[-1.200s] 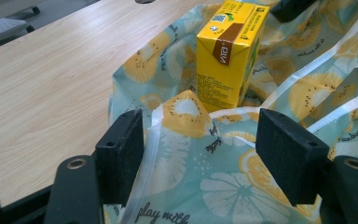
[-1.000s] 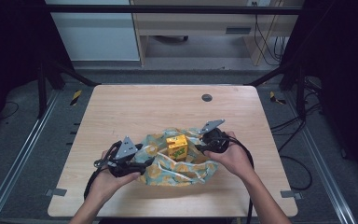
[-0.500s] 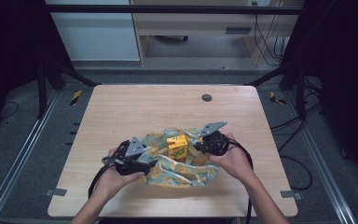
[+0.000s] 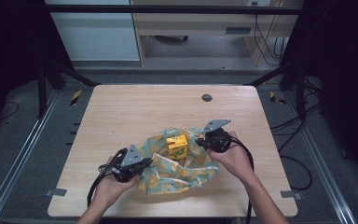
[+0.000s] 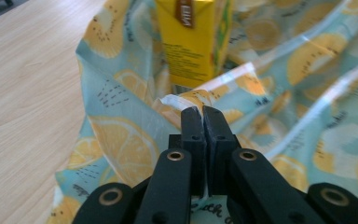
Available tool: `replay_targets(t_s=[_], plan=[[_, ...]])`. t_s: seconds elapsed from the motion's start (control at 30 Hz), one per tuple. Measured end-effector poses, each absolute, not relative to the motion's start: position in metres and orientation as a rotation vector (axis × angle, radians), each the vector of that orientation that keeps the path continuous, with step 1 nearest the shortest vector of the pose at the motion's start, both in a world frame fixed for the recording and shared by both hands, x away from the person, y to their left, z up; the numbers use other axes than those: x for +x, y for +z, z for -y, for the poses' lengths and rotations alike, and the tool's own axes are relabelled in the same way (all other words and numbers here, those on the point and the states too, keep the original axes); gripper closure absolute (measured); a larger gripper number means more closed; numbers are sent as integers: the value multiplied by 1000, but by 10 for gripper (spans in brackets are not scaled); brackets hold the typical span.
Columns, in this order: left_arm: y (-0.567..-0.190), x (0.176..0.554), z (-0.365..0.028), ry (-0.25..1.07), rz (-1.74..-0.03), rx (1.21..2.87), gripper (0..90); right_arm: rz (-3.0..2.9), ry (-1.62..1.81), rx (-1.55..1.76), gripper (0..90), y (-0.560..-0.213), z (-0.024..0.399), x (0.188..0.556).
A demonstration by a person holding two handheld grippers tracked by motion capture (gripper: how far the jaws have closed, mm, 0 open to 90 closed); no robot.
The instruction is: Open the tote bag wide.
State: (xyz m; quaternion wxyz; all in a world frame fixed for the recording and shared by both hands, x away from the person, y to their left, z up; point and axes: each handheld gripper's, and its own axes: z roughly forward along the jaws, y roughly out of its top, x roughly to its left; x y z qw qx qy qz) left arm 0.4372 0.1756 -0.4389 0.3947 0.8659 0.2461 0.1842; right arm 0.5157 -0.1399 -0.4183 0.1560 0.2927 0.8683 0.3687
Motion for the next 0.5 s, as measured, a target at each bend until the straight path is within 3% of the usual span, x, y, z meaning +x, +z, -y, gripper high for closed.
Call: replay_targets(t_s=[0.5], plan=[[-456, 423, -181, 418, -549, 2303, 886, -2380, 1075, 971, 900, -430, 151, 538]])
